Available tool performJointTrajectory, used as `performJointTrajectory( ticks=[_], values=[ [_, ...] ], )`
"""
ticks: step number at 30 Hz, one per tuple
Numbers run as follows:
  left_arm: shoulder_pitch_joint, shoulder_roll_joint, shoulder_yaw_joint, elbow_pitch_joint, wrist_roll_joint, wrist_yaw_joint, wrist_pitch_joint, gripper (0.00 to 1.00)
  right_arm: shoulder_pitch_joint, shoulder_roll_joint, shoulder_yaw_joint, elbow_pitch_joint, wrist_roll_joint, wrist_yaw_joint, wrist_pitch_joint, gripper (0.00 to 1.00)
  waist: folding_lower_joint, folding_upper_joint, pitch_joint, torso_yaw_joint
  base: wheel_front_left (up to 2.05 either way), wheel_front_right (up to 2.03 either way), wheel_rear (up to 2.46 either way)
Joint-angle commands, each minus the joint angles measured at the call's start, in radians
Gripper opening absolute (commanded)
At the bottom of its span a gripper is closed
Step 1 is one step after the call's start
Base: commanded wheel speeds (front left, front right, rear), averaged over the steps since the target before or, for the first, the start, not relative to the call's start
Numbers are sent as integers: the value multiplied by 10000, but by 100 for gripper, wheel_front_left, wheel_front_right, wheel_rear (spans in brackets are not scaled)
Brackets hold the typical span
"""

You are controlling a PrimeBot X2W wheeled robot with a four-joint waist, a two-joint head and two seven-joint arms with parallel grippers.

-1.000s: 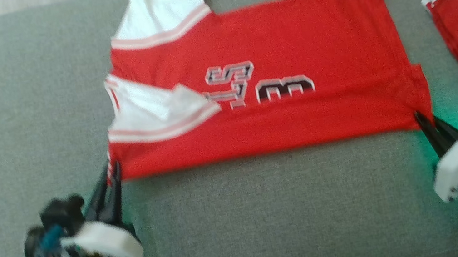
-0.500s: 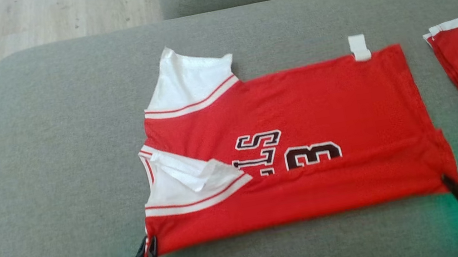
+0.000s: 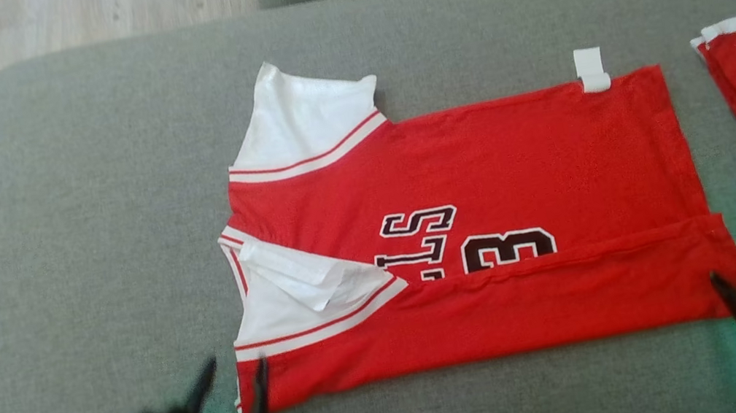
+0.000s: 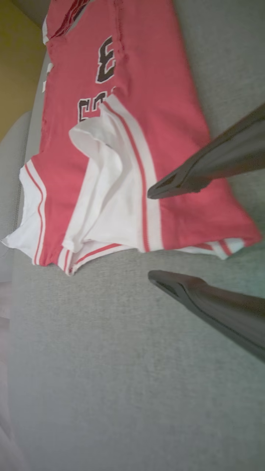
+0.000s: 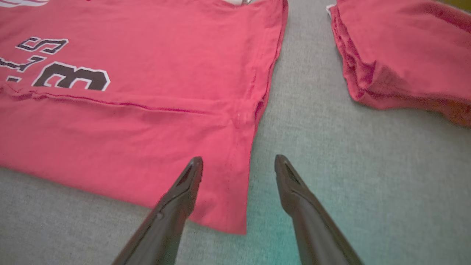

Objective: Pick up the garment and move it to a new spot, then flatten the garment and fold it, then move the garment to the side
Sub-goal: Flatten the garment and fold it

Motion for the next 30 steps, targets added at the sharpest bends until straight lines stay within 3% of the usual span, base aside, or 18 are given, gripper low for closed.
performJointTrajectory(
  ticks=[1,6,10,14,22,30],
  values=[
    [-1040,430,592,-524,-43,-148,68,100,-14,-371,-172,-508,-191,65,24,100,1,-1,237,-31,0,0,0],
    [-3351,1114,810,-1022,273,-682,1033,100,-221,-468,-821,-1186,-569,65,135,100,1,-1,892,-60,0,0,0],
    [-5731,1331,672,-885,57,-1661,2788,100,-651,-480,-927,-1658,-843,65,307,100,1,-1,1600,-278,0,0,0],
    [-7900,1316,449,11,-403,-2198,4529,100,-1163,-414,-810,-2047,-1009,65,449,100,1,-1,2338,-618,0,0,0],
    [-10440,887,325,2097,-1535,-2402,6306,100,-1899,-360,-478,-2216,-910,65,322,100,1,-1,3289,-1209,0,0,0],
    [-11580,1142,-100,3737,-1884,-2427,6981,100,-2767,-254,83,-1740,-773,65,-158,100,1,-1,3941,-1893,0,0,0]
  ],
)
